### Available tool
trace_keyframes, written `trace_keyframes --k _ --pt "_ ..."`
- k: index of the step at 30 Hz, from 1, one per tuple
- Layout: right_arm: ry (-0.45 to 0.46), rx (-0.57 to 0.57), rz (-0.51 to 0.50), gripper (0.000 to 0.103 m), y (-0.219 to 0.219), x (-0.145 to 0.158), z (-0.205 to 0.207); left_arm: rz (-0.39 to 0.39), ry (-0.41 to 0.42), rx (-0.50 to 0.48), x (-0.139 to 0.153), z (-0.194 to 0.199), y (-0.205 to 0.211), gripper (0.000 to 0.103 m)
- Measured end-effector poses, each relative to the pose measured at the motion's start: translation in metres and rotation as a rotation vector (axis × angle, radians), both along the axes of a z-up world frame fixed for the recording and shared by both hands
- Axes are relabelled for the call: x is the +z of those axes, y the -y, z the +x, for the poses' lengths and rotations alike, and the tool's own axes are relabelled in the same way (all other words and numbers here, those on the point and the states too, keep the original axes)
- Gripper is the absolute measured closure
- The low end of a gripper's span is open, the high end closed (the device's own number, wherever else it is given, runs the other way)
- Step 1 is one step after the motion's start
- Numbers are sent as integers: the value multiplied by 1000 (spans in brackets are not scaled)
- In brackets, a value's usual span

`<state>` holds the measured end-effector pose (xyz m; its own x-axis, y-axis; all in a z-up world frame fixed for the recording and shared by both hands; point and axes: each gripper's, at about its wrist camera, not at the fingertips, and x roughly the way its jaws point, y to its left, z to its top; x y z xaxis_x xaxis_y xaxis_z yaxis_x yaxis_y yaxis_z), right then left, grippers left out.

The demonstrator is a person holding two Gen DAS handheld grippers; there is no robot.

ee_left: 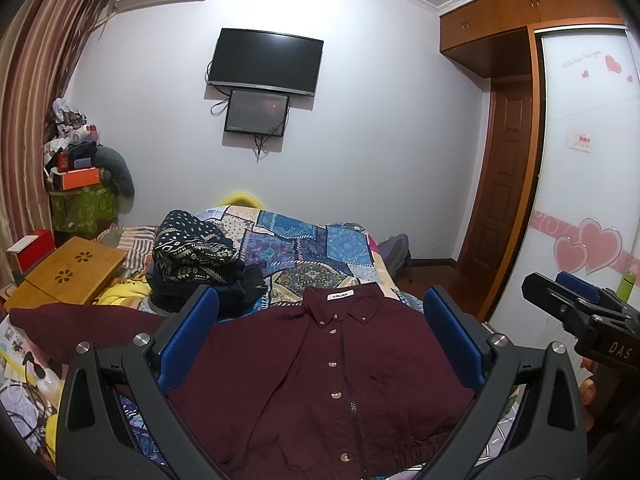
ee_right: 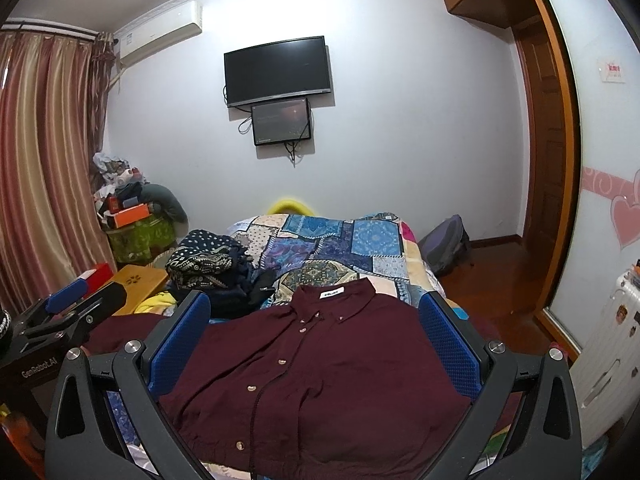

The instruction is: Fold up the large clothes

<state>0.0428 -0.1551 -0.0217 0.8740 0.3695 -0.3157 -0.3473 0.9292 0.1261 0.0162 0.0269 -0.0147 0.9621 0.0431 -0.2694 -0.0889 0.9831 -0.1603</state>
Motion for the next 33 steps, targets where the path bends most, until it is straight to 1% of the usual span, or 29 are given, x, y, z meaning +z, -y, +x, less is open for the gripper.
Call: trace_keyframes --k 7,12,15,22,24,28,31,33 --pt "-8 -8 -21 0 -1 3 5 -6 -16 4 -3 7 -3 0" --pt "-23 -5 -38 0 -4 3 15 9 -21 24 -6 13 -9 0" --pt "-29 -7 -50 0 -7 3 21 17 -23 53 -6 20 -19 0" --pt "-49 -20 -73 0 -13 1 43 20 -35 118 -1 46 -58 0" --pt "-58 -23 -77 0 -15 -1 49 15 -46 154 0 53 -75 0" --pt "-85 -24 -90 0 -17 -7 65 12 -72 272 -7 66 -110 0" --pt "-123 -17 -101 0 -21 -12 80 25 -120 379 -19 76 -137 0" --pt "-146 -12 -108 0 -26 -16 89 28 -153 429 -29 80 -155 0"
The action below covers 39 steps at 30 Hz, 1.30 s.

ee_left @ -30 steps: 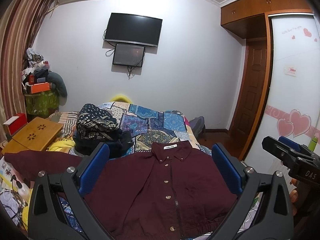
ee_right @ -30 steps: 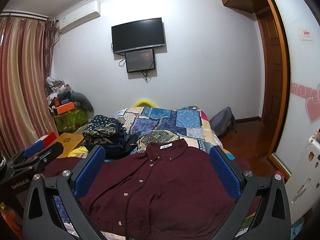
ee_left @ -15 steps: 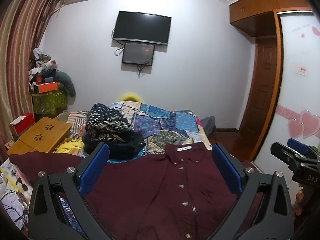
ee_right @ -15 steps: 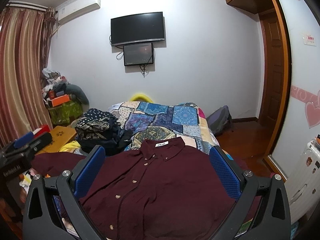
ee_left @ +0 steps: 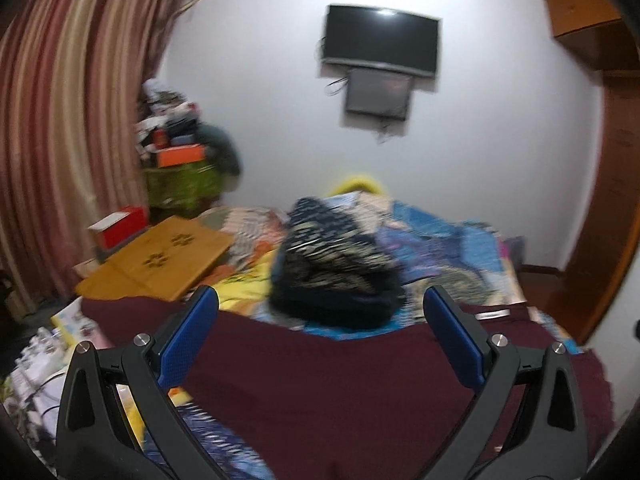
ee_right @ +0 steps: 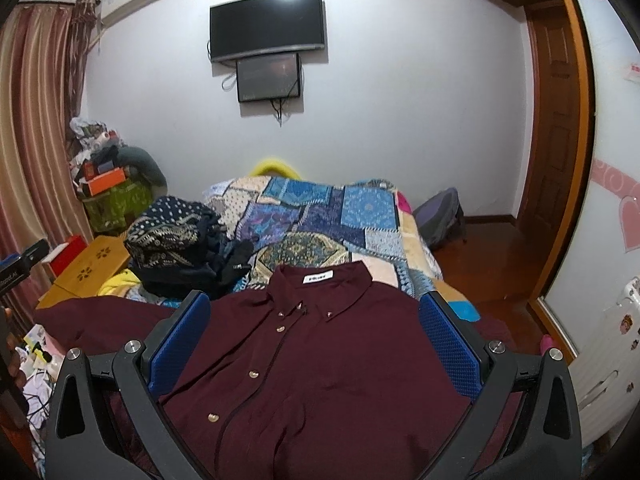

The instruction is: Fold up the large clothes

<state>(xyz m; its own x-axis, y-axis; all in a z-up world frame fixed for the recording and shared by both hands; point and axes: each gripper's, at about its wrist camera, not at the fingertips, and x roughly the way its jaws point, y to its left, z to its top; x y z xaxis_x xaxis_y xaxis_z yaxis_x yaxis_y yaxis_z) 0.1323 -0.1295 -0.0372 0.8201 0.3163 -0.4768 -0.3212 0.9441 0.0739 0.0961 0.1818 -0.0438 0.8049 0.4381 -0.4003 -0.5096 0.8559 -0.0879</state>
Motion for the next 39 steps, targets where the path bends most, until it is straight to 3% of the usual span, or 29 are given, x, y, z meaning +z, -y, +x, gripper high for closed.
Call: trace_keyframes --k 4,9,17,23,26,28,31,34,35,36,39 --pt "-51 11 -16 0 -12 -8 21 -31 -32 99 -26 5 -37 0" --pt "-124 39 -47 0 -31 -25 45 -148 -134 150 -70 17 -84 0" --pt "-241 84 -110 0 -57 -56 73 -422 -278 298 -152 12 -161 0" --pt "-326 101 -125 0 -69 -78 90 -703 -283 295 -209 -2 -202 1" --pt "-362 104 -135 0 -72 -86 96 -863 -253 256 -239 -2 -215 14" --pt "-378 105 -138 0 -73 -90 99 -963 -213 237 -255 -3 -221 16" --pt "-395 101 -132 0 -73 -93 102 -1038 -167 219 -271 -5 -225 26" --pt "-415 96 -114 0 -68 -95 104 -1051 -160 211 -275 -2 -224 42" --pt "-419 94 -106 0 -67 -95 104 -1039 -165 207 -273 -1 -222 53" --pt "-422 93 -100 0 -67 -95 104 -1018 -176 211 -271 0 -220 65" --pt "-428 89 -83 0 -64 -94 105 -939 -192 221 -262 4 -221 86"
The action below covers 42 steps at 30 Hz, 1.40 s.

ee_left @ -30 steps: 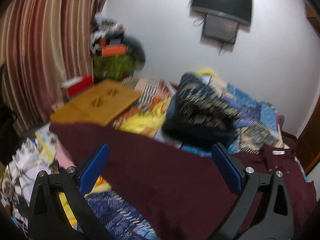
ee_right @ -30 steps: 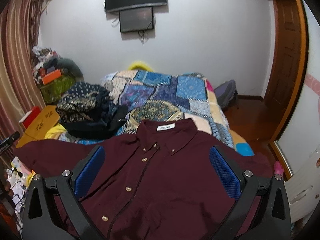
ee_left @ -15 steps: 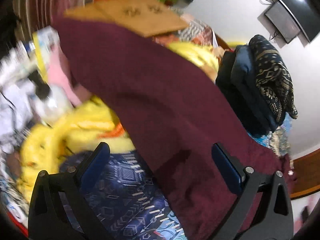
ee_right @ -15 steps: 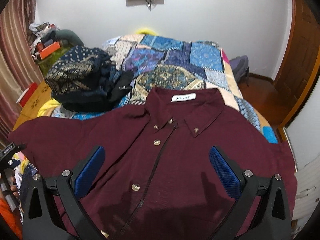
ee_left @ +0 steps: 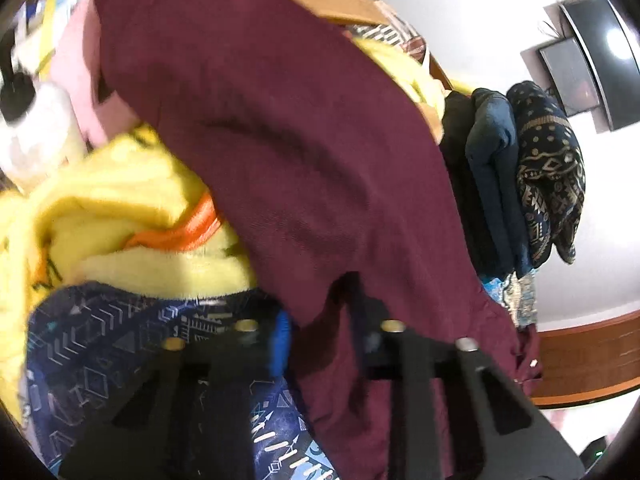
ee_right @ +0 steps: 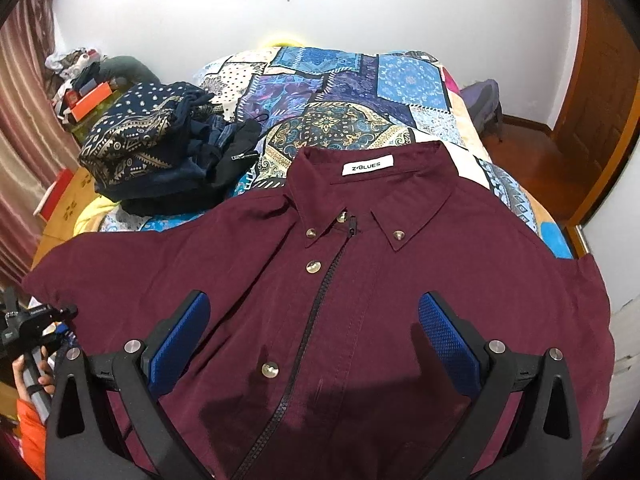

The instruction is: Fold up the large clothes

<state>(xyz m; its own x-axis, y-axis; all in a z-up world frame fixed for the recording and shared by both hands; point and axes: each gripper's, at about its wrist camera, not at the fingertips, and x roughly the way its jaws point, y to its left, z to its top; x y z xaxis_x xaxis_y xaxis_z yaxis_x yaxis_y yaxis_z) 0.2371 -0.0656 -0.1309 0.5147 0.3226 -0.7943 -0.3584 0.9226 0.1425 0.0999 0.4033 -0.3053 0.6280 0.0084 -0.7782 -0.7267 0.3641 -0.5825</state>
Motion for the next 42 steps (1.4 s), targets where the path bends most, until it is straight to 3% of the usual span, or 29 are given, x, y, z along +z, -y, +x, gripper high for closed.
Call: trace_keyframes --k 2,7,10,17,21,25,32,37,40,42 --pt "4 -4 9 0 3 2 -2 87 -16 -13 17 6 3 94" --pt "42 -12 12 0 11 11 -9 345 -30 -73 76 23 31 96" --pt "68 -15 7 0 15 17 -12 470 7 -126 116 39 56 96" --pt "112 -23 17 0 30 28 -24 569 129 -304 166 83 121 98" --pt "130 -29 16 0 36 31 -29 575 149 -433 167 112 166 98" --pt "136 -32 19 0 42 30 -33 527 115 -557 146 128 202 98" --pt "139 -40 15 0 50 27 -38 402 -48 -725 79 149 242 98" --pt "145 -42 5 0 51 27 -43 330 -113 -766 60 142 245 94" --pt "143 -37 3 0 50 26 -43 313 -79 -759 71 129 240 81" --pt "139 -31 2 0 46 25 -43 322 -48 -735 84 119 236 57"
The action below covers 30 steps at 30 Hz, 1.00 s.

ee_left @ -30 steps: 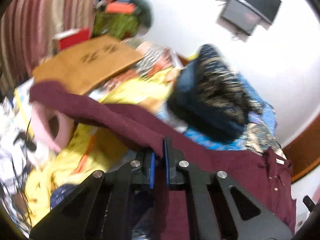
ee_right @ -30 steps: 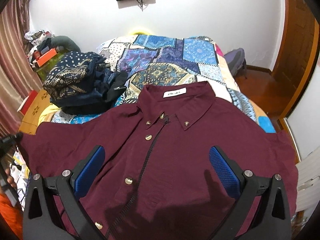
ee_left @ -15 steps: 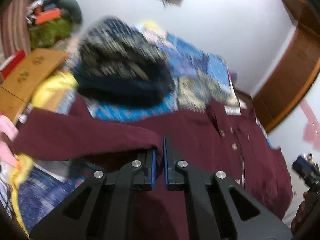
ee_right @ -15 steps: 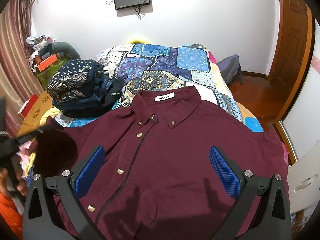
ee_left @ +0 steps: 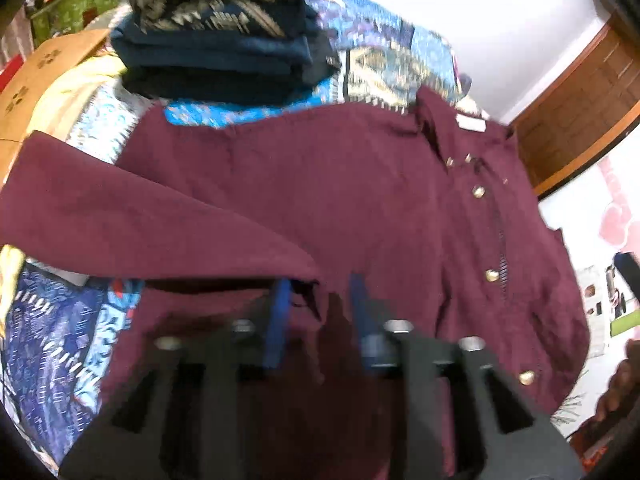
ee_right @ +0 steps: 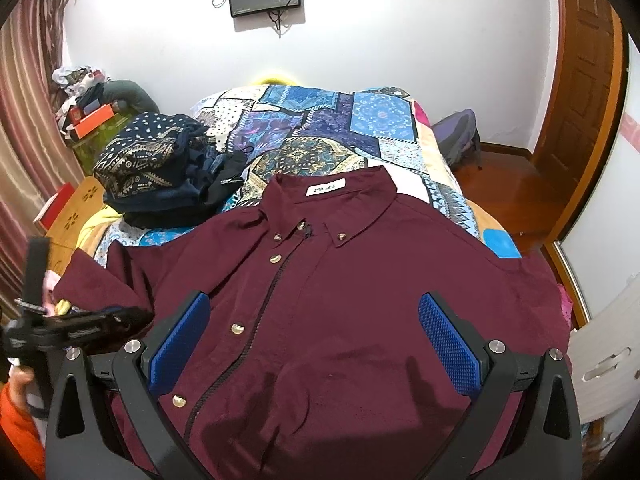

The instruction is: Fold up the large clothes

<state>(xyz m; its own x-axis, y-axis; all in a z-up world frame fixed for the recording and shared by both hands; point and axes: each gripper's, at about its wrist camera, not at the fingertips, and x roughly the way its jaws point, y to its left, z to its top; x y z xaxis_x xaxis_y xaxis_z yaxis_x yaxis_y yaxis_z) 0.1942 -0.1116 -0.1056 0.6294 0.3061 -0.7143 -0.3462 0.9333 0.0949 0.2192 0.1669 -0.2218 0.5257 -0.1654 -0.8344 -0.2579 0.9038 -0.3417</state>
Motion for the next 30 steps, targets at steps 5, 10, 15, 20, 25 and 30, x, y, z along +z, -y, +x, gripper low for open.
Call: trace_keyframes --k 5,10,15,20,25,30 --pt "0 24 -16 0 -14 -1 0 17 128 85 39 -31 -28 39" --pt "16 30 -39 0 -27 -3 0 19 183 269 52 -56 -87 27" --pt "-6 15 -36 0 -33 -6 8 -40 120 471 18 -75 -152 26" --pt "-37 -2 -71 0 -39 -16 19 -234 77 573 -33 -86 -194 26" --pt "-82 -10 -81 0 -42 -27 30 -334 41 613 -71 -77 -212 26" --pt "-89 -19 -108 0 -44 -31 36 -352 37 684 -85 -69 -223 47"
